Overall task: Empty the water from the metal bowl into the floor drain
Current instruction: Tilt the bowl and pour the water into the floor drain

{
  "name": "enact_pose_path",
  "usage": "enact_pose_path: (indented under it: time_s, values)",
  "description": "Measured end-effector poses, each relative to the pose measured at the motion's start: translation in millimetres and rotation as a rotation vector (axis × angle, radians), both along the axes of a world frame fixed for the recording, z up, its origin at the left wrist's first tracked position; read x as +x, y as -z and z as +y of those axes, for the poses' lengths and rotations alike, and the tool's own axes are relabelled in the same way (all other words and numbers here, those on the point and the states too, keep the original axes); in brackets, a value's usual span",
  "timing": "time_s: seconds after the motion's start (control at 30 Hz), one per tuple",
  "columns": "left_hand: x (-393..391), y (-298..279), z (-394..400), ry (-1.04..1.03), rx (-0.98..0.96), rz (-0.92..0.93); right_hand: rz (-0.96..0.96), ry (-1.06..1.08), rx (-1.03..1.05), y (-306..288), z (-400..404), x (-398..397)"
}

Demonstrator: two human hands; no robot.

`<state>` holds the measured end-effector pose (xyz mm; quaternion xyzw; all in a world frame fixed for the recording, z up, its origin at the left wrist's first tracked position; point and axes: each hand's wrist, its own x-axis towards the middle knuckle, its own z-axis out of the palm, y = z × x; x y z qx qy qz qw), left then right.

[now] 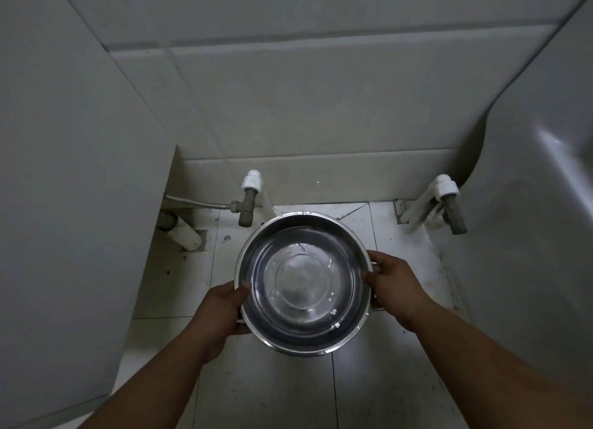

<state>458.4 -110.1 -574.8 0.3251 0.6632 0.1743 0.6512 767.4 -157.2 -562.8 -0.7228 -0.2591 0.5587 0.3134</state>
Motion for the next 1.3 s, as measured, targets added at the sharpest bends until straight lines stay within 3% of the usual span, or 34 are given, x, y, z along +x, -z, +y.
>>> enact_pose_path:
  time_s: [1.3]
  values:
    - [10,2,3,0.01,-0.019,0.044,-0.074,-0.055,-0.024,10,6,4]
